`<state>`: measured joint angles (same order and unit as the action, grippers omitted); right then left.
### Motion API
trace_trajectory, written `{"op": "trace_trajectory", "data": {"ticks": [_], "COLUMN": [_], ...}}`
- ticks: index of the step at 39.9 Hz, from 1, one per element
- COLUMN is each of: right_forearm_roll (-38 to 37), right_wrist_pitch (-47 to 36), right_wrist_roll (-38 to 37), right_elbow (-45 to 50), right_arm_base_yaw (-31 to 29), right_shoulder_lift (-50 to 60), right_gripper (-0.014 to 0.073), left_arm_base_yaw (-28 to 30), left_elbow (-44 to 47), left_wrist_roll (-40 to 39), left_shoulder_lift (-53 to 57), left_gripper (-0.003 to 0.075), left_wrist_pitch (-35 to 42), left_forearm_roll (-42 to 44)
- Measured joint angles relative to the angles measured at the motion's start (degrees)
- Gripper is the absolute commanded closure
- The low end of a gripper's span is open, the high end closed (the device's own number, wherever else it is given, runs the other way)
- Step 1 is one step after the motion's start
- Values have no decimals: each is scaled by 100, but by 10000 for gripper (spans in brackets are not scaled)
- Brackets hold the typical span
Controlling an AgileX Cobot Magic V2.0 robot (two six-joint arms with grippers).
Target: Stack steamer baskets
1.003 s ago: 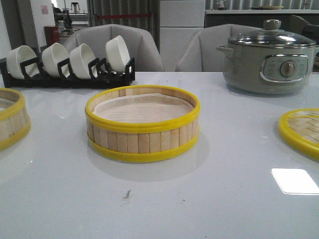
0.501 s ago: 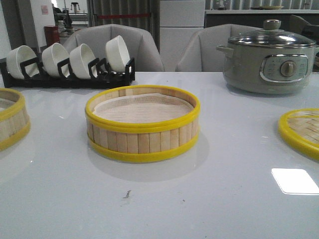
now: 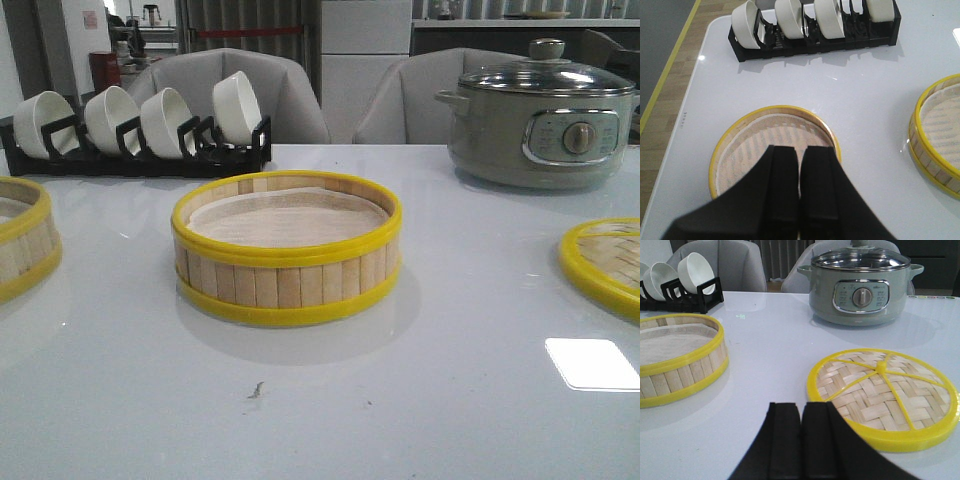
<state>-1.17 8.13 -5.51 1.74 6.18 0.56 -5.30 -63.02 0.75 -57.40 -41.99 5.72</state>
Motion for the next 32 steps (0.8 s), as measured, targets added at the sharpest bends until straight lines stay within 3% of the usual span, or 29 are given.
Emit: {"op": "trace_trajectory", "data": {"ticks": [6,15,23,32], "right_forearm_roll": [0,-11,1,23], "right_wrist_pitch": [-99,-1161,-157,753], "right_wrist_roll": [0,-70,-236,-277], "right_elbow": [0,-16,-869,-2381], "right_arm_base_yaw": [0,0,0,0], "right_shoulder_lift": [0,0,-274,-2394], "right_gripper": [544,544,544,544], "left_arm_base_yaw": [0,0,0,0], "left_elbow": [0,0,0,0], "left_wrist_roll": [0,4,4,4], "left_shoulder_lift": [0,0,0,0], "left_gripper": [625,625,625,625], "left_wrist_pitch": [0,40,40,40], "left_forearm_roll": [0,10,10,10]}}
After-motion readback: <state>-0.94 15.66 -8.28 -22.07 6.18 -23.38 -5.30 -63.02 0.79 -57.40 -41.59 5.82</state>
